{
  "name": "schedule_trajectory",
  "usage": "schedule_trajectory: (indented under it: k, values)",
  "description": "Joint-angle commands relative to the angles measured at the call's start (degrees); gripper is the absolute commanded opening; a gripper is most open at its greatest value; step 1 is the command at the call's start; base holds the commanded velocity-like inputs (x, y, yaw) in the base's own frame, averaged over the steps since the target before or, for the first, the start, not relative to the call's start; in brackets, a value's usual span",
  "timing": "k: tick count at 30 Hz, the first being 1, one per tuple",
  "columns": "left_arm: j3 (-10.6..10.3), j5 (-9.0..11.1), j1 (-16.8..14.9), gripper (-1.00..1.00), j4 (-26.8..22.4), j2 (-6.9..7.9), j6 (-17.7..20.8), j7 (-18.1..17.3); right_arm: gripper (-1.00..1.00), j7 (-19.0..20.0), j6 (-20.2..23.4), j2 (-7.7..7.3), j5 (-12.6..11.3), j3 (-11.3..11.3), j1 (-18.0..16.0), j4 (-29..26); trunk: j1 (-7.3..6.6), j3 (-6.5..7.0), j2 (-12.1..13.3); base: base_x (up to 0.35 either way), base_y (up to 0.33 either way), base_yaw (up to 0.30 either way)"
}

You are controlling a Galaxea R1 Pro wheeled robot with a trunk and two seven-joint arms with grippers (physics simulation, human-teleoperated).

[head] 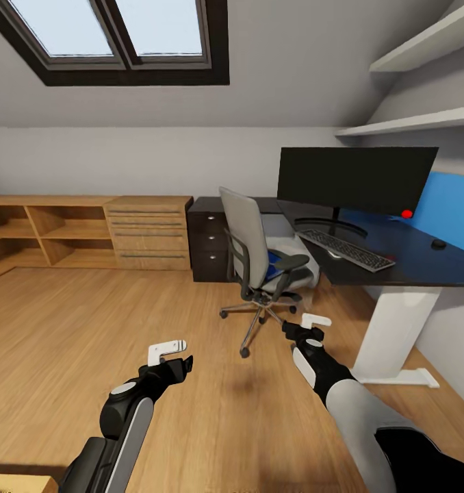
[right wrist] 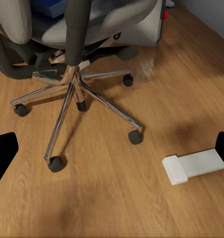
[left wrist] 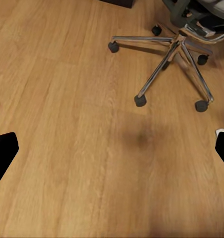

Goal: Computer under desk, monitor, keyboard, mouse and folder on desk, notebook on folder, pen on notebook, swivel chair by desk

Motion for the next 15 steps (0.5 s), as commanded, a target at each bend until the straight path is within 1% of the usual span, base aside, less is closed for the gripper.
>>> schedule_trajectory:
  k: [1, 11, 13, 15]
  values:
    - [0.0, 0.6, 0.0, 1.0, -0.1, 0.0, 0.2, 0.5, 1.0, -0.1, -0.1, 0.02, -0.5, -0.1, 0.0, 0.0, 0.22, -0.24, -0.4, 0.0, 0.0, 0.0]
    - [0.0, 0.6, -0.1, 1.0, 0.0, 0.02, 0.2, 0.5, 1.0, -0.1, -0.2, -0.04, -0.5, -0.1, 0.0, 0.1, 2.41, -2.04, -4.5, 0.0, 0.0, 0.0]
    - [0.0, 0.6, -0.1, 1.0, 0.0, 0.04, 0.1, 0.5, 1.0, -0.1, -0.2, -0.05, -0.5, -0.1, 0.0, 0.1, 2.41, -2.02, -4.5, 0.0, 0.0, -0.021]
    - [0.0, 0.5, -0.1, 1.0, 0.2, 0.1, 0.1, 0.5, 1.0, -0.1, -0.3, -0.05, -0.5, -0.1, 0.1, 0.2, 2.41, -1.95, -4.5, 0.0, 0.0, -0.116]
